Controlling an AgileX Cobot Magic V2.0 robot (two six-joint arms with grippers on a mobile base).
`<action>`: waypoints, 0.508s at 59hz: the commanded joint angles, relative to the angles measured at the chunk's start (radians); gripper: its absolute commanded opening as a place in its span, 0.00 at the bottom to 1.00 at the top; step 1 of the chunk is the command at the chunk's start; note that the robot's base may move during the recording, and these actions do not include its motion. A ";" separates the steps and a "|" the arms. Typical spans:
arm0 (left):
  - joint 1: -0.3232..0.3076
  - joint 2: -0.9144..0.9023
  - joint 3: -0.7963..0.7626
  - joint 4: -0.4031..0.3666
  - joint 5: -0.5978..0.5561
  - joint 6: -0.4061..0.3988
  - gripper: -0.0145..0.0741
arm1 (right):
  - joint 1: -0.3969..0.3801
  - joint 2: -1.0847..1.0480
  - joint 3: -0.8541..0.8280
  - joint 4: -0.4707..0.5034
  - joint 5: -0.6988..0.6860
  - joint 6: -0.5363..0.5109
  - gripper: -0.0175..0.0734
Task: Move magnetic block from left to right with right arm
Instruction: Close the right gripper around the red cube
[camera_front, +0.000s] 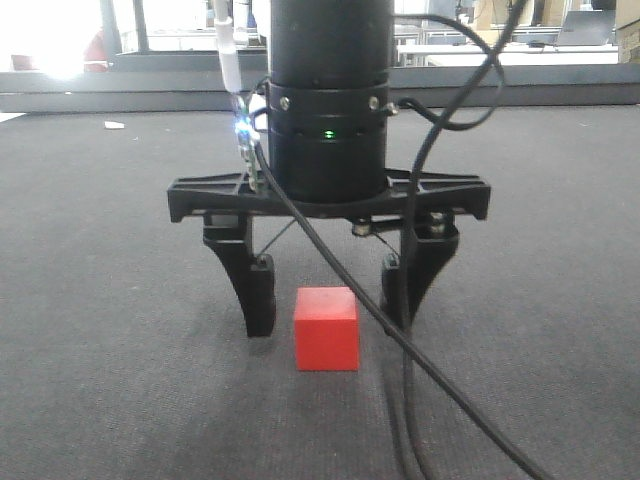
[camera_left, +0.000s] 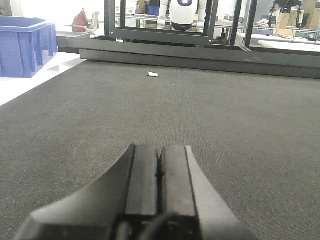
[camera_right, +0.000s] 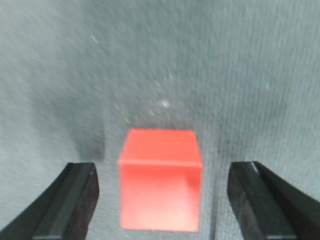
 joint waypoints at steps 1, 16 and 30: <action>0.000 -0.013 0.008 0.000 -0.088 -0.004 0.03 | 0.003 -0.032 -0.060 -0.018 0.026 0.003 0.88; 0.000 -0.013 0.008 0.000 -0.088 -0.004 0.03 | 0.011 -0.030 -0.062 -0.015 0.029 0.004 0.88; 0.000 -0.013 0.008 0.000 -0.088 -0.004 0.03 | 0.012 -0.030 -0.048 -0.015 0.020 0.021 0.88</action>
